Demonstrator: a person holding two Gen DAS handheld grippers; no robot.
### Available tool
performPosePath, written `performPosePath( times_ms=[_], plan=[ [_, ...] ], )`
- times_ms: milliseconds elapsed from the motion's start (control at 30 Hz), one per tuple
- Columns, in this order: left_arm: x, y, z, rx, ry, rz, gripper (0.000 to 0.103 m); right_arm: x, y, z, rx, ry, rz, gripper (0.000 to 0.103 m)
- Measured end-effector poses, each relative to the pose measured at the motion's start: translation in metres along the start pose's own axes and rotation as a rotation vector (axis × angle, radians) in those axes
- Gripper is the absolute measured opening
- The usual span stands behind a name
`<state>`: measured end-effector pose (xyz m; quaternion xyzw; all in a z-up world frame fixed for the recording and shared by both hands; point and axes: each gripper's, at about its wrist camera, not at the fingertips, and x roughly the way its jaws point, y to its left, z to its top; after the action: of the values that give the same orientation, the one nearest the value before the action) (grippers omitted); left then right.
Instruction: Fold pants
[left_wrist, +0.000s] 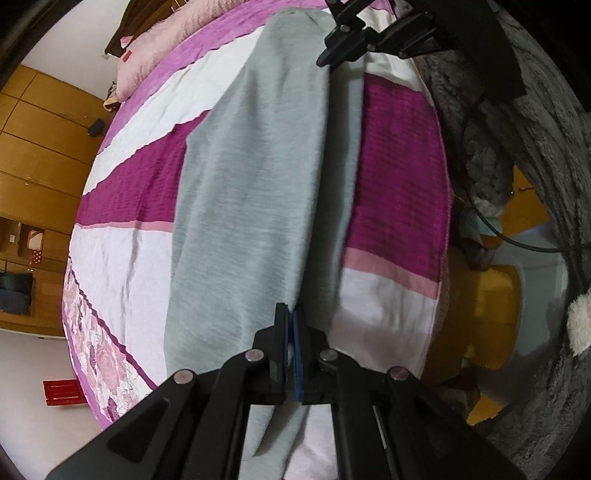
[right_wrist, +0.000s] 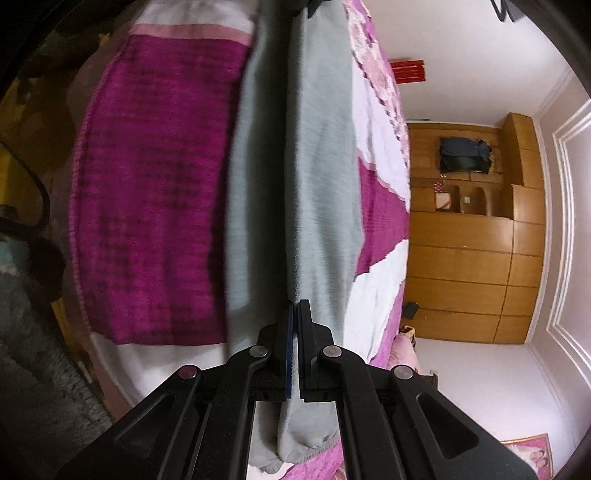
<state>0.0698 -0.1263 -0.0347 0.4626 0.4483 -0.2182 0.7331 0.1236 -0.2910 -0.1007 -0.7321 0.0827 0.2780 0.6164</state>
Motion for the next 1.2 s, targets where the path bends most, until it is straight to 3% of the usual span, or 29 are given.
performPosePath(
  times_ms=[333,667,767,933,1100,1200],
  plan=[
    [0.014,-0.010,-0.004,-0.009,0.018,-0.014,0.002,0.006,0.026,0.007,-0.050,-0.003,0.028,0.000],
    [0.019,-0.014,-0.005,0.001,0.013,-0.015,0.002,0.002,0.028,0.010,-0.073,-0.005,0.030,0.000],
    [0.015,-0.007,-0.005,-0.035,0.002,-0.032,0.002,-0.001,0.028,0.011,-0.041,0.002,0.063,0.000],
    [0.018,-0.012,-0.005,-0.013,0.009,-0.027,0.002,0.006,0.054,0.013,-0.179,0.012,0.001,0.000],
    [0.027,-0.021,-0.003,0.000,0.024,-0.003,0.002,0.013,0.057,0.015,-0.148,0.014,-0.013,0.000],
    [0.022,-0.018,-0.005,-0.033,0.019,-0.007,0.003,0.005,0.040,0.015,-0.031,0.019,0.025,0.000]
  ],
)
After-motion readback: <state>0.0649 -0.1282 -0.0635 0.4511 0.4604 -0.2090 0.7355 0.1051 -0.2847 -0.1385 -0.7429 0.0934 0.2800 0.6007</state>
